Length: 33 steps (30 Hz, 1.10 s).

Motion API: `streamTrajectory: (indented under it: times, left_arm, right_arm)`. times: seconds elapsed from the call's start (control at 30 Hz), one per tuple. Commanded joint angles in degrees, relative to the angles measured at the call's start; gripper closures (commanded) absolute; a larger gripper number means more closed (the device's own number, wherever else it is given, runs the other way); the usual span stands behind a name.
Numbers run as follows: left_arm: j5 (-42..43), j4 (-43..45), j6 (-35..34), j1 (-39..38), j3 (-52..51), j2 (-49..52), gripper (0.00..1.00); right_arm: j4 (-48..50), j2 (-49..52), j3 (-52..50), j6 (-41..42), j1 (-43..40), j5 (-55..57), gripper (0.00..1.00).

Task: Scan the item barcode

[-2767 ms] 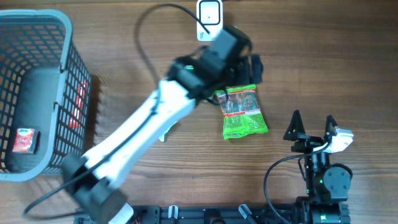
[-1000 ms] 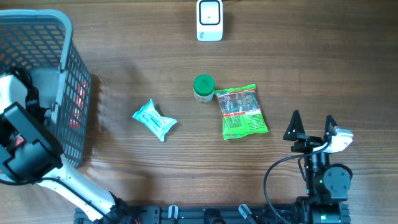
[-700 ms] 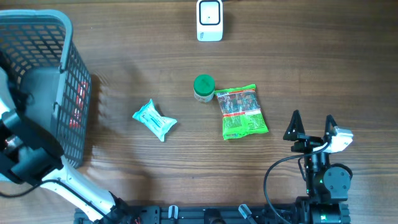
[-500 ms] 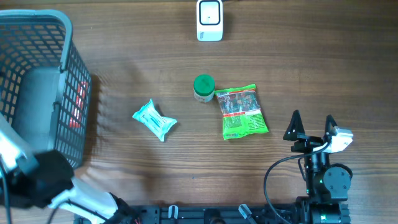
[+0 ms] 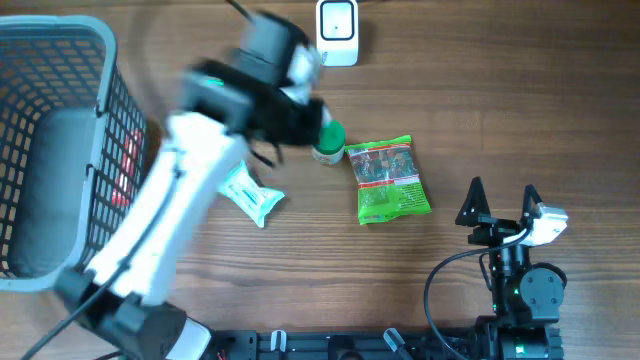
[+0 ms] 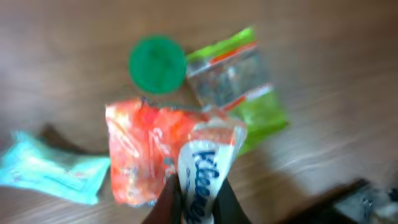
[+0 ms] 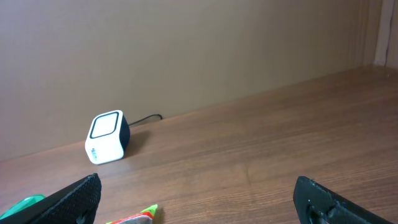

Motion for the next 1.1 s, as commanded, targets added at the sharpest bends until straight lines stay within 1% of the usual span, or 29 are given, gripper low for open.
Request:
streamTrajectory:
  times: [0.0,0.07,0.1,0.13,0.17,0.2,0.23,0.27,0.3,0.33,0.4,0.47,0.5,0.53,0.57,0.6,0.63,0.67,0.7,0.73,0.77,0.8,0.83,0.87,0.9,0.93,0.97,1.0,1.07]
  left_arm:
    - [-11.9,11.0,-17.8,-5.7,-18.4,0.5,0.96]
    - [-16.2,23.3,-16.9,-10.2,-30.4,0.6,0.96]
    - [-20.5,28.8,-13.9,-11.9,-35.3,0.7,0.96]
    - [-24.5,32.8,-12.7,-12.8,-38.5,0.7,0.96]
    - [-27.2,35.8,-12.7,-13.3,-40.9,0.7,0.96]
    - [-27.5,36.3,-12.7,-13.3,-41.4,0.7,0.96]
    - [-27.6,36.2,-12.7,-13.3,-41.3,0.6,0.87]
    - [-29.0,35.9,-12.7,-13.3,-40.5,-0.5,0.61]
    - [-30.7,34.0,-12.7,-13.3,-38.2,-2.1,0.25]
    - [-31.8,31.2,-12.7,-13.3,-33.9,-4.9,0.00]
    - [-33.3,26.7,-9.0,-13.3,-24.1,-9.7,0.00]
    - [-36.3,22.1,-5.2,-13.2,-11.0,-14.2,0.00]
    - [-40.2,20.1,-5.0,-12.7,-5.1,-16.4,0.00]
    - [-43.7,19.2,-5.0,-12.2,-2.2,-17.8,0.00]
    - [-50.3,18.7,-6.2,-10.8,0.1,-20.5,0.00]
    - [-58.2,18.3,-11.5,-8.2,0.3,-23.6,0.00]
    - [-62.4,16.4,-16.9,-5.5,0.3,-25.7,0.00]
    - [-64.3,13.5,-23.4,-1.9,0.3,-27.6,0.00]
    - [-62.9,8.2,-34.9,6.4,0.3,-30.3,0.00]
    - [-58.9,5.1,-41.6,13.3,0.3,-31.5,0.00]
    - [-52.9,4.0,-43.4,20.3,0.3,-31.9,0.00]
    - [-46.0,3.8,-43.4,26.8,0.3,-31.7,0.00]
    - [-37.5,3.3,-42.9,34.6,0.3,-30.6,0.00]
    - [-32.3,2.8,-42.9,39.5,0.3,-29.4,0.00]
    - [-25.5,2.1,-42.9,46.6,0.3,-27.0,0.00]
    - [-19.6,1.4,-42.7,52.2,0.3,-24.4,0.00]
    - [-14.4,1.0,-41.1,55.7,0.3,-22.2,0.00]
    - [-5.2,1.3,-35.3,60.8,0.3,-18.0,0.00]
    - [7.4,1.6,-21.6,65.4,0.3,-10.8,0.00]
  right_arm:
    - [0.2,-0.2,-0.1,-1.0,0.1,-0.4,0.00]
    - [0.2,-0.2,-0.1,-0.9,0.1,-0.4,0.00]
    - [0.2,-0.2,-0.1,-0.9,0.1,-0.4,0.00]
    - [0.2,-0.2,-0.1,-0.9,0.1,-0.4,0.00]
    - [0.2,-0.2,-0.1,-1.0,0.1,-0.4,0.00]
    - [0.2,-0.2,-0.1,-1.0,0.1,-0.4,0.00]
    - [0.2,-0.2,-0.1,-1.0,0.1,-0.4,0.00]
    - [0.2,-0.2,-0.1,-1.0,0.1,-0.4,0.00]
    - [0.2,-0.2,-0.1,-1.0,0.1,-0.4,0.00]
    - [0.2,-0.2,-0.1,-1.0,0.1,-0.4,0.00]
    - [0.2,-0.2,-0.1,-0.9,0.1,-0.4,0.00]
    - [0.2,-0.2,-0.1,-0.9,0.1,-0.4,0.00]
    - [0.2,-0.2,-0.1,-1.0,0.1,-0.4,0.00]
    - [0.2,-0.2,-0.1,-1.0,0.1,-0.4,0.00]
    - [0.2,-0.2,-0.1,-1.0,0.1,-0.4,0.00]
    - [0.2,-0.2,-0.1,-0.9,0.1,-0.4,0.00]
    - [0.2,-0.2,-0.1,-1.0,0.1,-0.4,0.00]
    - [0.2,-0.2,-0.1,-1.0,0.1,-0.4,0.00]
    - [0.2,-0.2,-0.1,-1.0,0.1,-0.4,0.00]
    - [0.2,-0.2,-0.1,-1.0,0.1,-0.4,0.00]
    - [0.2,-0.2,-0.1,-0.9,0.1,-0.4,0.00]
    - [0.2,-0.2,-0.1,-1.0,0.1,-0.4,0.00]
    - [0.2,-0.2,-0.1,-0.9,0.1,-0.4,0.00]
    - [0.2,-0.2,-0.1,-1.0,0.1,-0.4,0.00]
    - [0.2,-0.2,-0.1,-0.9,0.1,-0.4,0.00]
    - [0.2,-0.2,-0.1,-1.0,0.1,-0.4,0.00]
    - [0.2,-0.2,-0.1,-1.0,0.1,-0.4,0.00]
    - [0.2,-0.2,-0.1,-1.0,0.1,-0.4,0.00]
    - [0.2,-0.2,-0.1,-0.9,0.1,-0.4,0.00]
